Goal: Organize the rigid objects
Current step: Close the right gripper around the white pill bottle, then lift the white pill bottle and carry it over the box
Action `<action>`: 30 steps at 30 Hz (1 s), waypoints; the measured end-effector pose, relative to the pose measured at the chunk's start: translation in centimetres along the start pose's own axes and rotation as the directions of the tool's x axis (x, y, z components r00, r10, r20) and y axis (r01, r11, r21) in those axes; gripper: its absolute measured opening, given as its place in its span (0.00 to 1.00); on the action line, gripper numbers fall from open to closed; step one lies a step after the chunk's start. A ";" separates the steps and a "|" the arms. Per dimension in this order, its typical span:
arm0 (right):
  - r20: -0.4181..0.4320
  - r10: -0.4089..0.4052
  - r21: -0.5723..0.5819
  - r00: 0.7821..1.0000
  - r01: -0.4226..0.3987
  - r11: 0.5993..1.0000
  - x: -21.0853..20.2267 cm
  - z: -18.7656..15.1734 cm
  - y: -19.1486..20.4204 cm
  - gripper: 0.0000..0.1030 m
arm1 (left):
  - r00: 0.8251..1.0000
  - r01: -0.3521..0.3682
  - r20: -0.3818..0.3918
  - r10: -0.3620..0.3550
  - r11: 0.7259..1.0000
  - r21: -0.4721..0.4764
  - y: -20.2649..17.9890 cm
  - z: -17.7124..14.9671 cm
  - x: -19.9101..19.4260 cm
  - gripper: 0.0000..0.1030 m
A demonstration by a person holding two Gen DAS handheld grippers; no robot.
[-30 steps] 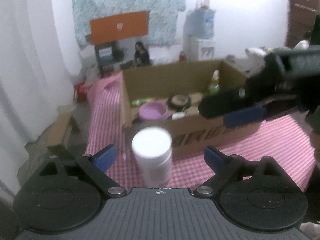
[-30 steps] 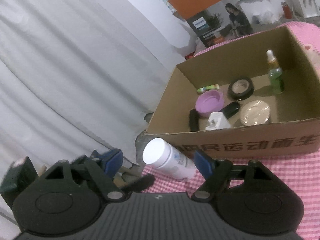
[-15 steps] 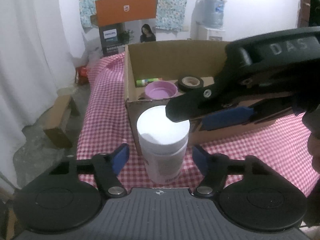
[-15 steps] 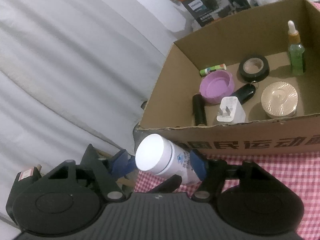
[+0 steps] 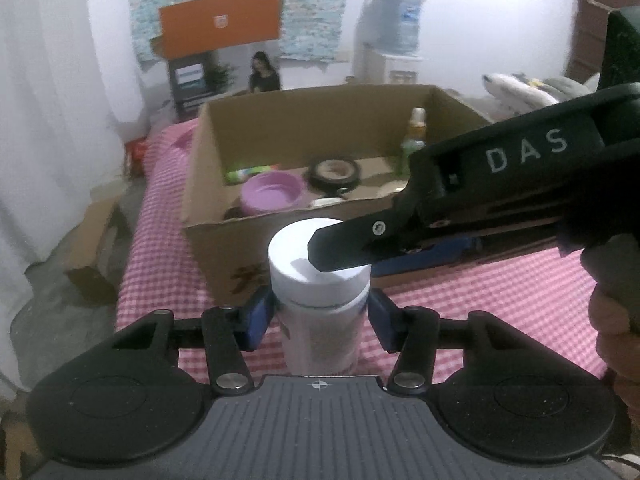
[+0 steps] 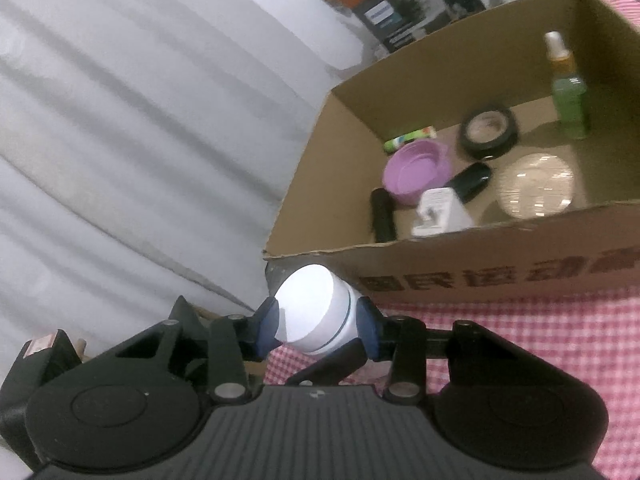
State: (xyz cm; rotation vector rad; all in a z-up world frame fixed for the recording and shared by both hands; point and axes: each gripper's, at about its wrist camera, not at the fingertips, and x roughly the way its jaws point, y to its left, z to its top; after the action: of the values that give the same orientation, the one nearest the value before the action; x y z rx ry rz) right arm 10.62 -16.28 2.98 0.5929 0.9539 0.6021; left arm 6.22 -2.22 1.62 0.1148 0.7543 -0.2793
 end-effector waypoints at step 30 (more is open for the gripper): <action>0.042 -0.072 0.060 0.997 0.070 0.996 -3.1 -0.7 -2.6 0.45 | 0.998 0.044 -0.038 -0.040 0.990 0.130 -3.9 0.5 1.5 0.51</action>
State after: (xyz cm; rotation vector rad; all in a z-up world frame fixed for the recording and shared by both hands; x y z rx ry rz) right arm 9.18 -20.06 2.62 0.6196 0.9493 0.4972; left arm 6.52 -6.35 0.94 0.2290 0.7740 -0.3680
